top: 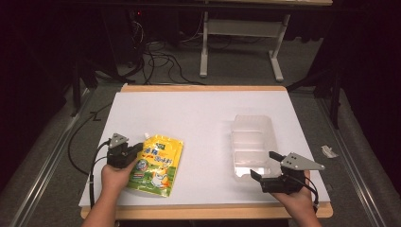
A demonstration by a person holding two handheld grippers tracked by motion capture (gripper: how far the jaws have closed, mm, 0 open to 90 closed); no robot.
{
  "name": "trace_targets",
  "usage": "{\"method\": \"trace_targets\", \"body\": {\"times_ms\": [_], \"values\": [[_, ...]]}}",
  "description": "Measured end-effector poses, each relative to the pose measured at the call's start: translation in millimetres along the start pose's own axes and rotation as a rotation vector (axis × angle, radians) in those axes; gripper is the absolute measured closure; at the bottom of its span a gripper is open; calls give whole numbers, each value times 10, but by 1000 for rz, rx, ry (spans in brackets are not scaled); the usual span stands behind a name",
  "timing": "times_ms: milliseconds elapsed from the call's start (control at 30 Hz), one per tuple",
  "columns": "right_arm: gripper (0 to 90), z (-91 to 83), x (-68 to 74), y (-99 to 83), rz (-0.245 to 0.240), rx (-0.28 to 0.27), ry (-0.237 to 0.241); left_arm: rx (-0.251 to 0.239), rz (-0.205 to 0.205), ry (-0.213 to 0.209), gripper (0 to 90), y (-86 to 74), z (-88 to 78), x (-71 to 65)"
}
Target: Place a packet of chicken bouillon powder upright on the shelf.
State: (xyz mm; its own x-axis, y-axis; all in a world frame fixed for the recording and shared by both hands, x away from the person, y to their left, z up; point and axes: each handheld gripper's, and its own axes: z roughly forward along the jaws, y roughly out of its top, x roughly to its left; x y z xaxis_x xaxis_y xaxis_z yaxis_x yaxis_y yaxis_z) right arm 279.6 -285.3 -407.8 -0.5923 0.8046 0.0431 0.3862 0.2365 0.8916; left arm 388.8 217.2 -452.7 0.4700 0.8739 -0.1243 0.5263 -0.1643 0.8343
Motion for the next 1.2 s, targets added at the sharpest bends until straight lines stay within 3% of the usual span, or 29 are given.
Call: {"method": "trace_targets", "body": {"times_ms": [33, 200, 433, 667, 800, 1200], "values": [[43, 0, 0, 0, 0, 0, 0, 0, 0, 0, 900, 0, 0, 0], [43, 5, 54, 16, -13, -6, 8, -105, 45, 27, 900, 50, -266, -158], [42, 79, 169, 50, -24, 1, 34, -203, 103, 58, 900, -5, -608, -287], [40, 245, 424, 185, -13, -11, 95, -287, 154, 69, 900, -61, -816, -412], [39, 352, 534, 249, -19, 1, 119, -314, 175, 58, 900, -55, -872, -483], [40, 896, 989, 467, -40, 46, 209, -370, 240, 34, 900, -105, -1095, -619]]}}
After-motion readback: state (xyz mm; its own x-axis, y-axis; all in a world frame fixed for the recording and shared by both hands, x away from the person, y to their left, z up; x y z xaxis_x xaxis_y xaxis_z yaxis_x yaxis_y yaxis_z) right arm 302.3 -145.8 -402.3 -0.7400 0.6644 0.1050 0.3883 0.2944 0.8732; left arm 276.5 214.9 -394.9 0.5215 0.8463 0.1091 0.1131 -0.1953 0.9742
